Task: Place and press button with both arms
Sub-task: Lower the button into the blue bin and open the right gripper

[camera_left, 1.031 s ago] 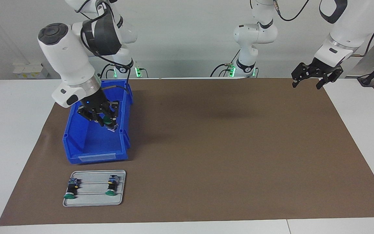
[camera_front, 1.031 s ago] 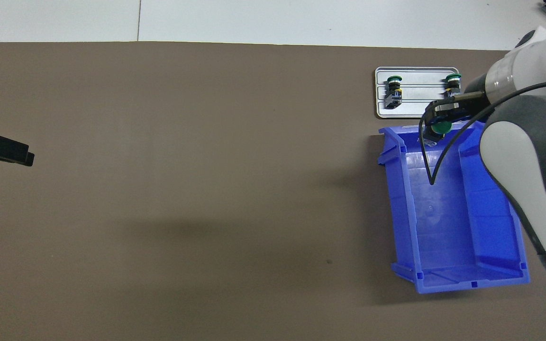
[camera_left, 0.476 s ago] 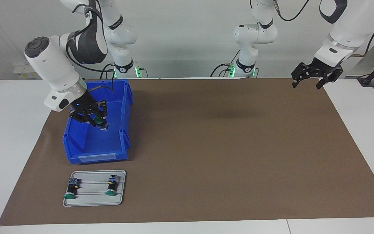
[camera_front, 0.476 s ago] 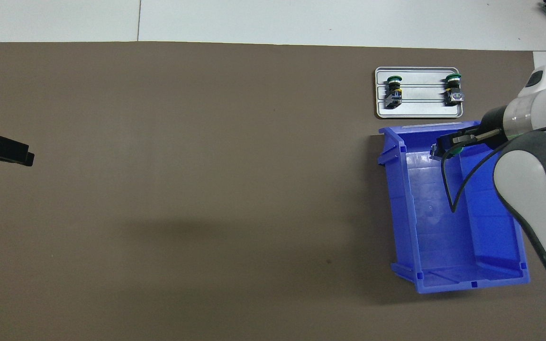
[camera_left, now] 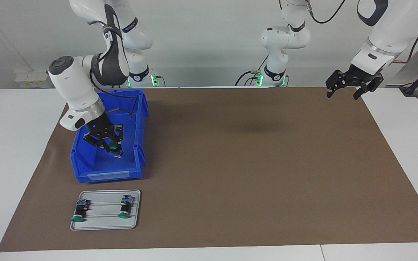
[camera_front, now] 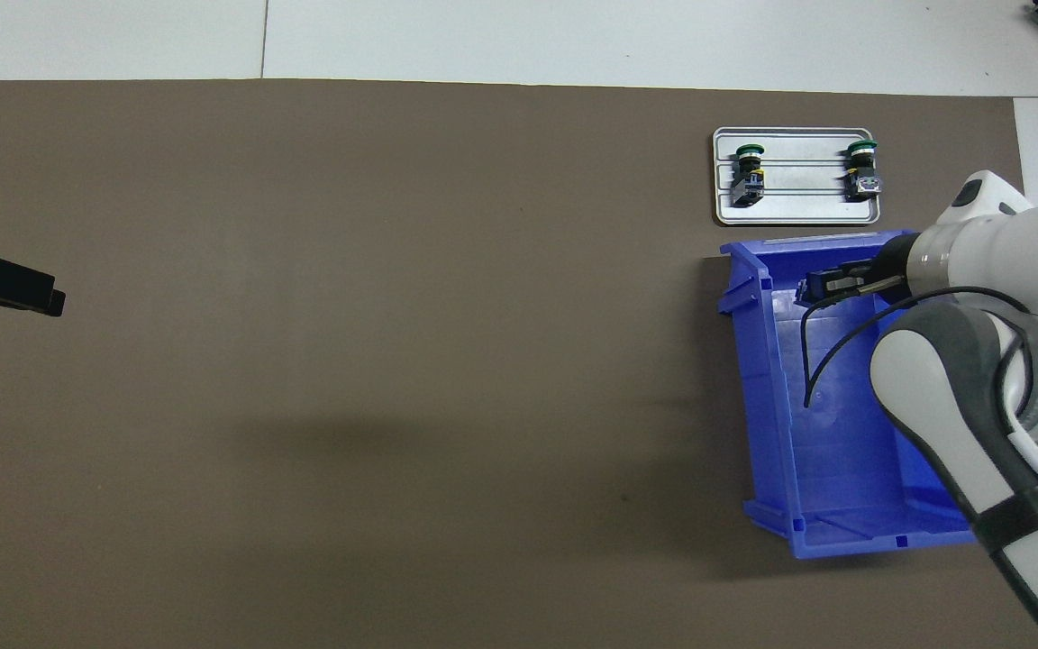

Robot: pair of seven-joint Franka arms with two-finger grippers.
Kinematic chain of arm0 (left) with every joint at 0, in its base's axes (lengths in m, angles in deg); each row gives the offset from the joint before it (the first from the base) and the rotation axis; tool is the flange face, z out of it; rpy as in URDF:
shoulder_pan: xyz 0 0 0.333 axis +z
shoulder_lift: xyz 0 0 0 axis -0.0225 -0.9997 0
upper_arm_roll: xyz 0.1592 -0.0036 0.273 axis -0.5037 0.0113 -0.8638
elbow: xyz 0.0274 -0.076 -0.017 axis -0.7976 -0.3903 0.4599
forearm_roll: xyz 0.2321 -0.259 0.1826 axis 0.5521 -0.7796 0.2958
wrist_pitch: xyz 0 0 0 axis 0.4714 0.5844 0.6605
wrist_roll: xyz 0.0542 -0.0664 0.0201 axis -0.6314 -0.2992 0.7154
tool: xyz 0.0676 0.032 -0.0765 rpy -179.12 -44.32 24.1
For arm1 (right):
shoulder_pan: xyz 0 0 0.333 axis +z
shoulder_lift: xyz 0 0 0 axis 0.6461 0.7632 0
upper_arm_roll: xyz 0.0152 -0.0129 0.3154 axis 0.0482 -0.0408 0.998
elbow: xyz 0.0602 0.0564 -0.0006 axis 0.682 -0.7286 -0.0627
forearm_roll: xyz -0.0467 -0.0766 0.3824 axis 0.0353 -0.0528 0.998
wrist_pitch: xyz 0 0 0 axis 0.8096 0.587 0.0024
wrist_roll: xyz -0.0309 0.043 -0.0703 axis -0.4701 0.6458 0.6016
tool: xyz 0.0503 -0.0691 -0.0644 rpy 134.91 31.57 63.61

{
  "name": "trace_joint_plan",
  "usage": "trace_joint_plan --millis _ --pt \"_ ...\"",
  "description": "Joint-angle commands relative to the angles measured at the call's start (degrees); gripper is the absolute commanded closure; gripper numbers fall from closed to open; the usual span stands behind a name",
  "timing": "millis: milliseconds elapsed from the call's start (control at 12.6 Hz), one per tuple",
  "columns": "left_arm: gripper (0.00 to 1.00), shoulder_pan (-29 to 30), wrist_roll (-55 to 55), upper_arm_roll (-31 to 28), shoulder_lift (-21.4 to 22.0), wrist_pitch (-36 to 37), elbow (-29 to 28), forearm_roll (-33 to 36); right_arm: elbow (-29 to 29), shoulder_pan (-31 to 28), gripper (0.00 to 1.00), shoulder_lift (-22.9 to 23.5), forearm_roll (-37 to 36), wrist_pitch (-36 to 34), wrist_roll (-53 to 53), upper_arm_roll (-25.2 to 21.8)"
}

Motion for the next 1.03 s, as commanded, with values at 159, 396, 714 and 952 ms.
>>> trace_joint_plan --millis 159,396,714,952 --pt "0.0 0.2 -0.1 0.2 1.6 -0.5 -1.8 1.0 -4.8 -2.2 0.68 -0.6 0.6 4.9 6.0 0.5" --pt "0.0 0.1 -0.1 0.2 1.5 -0.5 -1.8 1.0 -5.6 -4.0 0.68 1.4 0.7 7.8 10.1 0.6" --pt "0.0 0.2 -0.1 0.2 1.6 -0.5 -1.8 1.0 -7.3 -3.6 0.68 2.0 1.2 11.3 10.5 0.8" --pt "0.0 0.2 0.0 0.2 1.6 -0.5 -1.8 1.0 -7.3 -3.6 0.68 2.0 1.7 10.8 14.2 0.9"
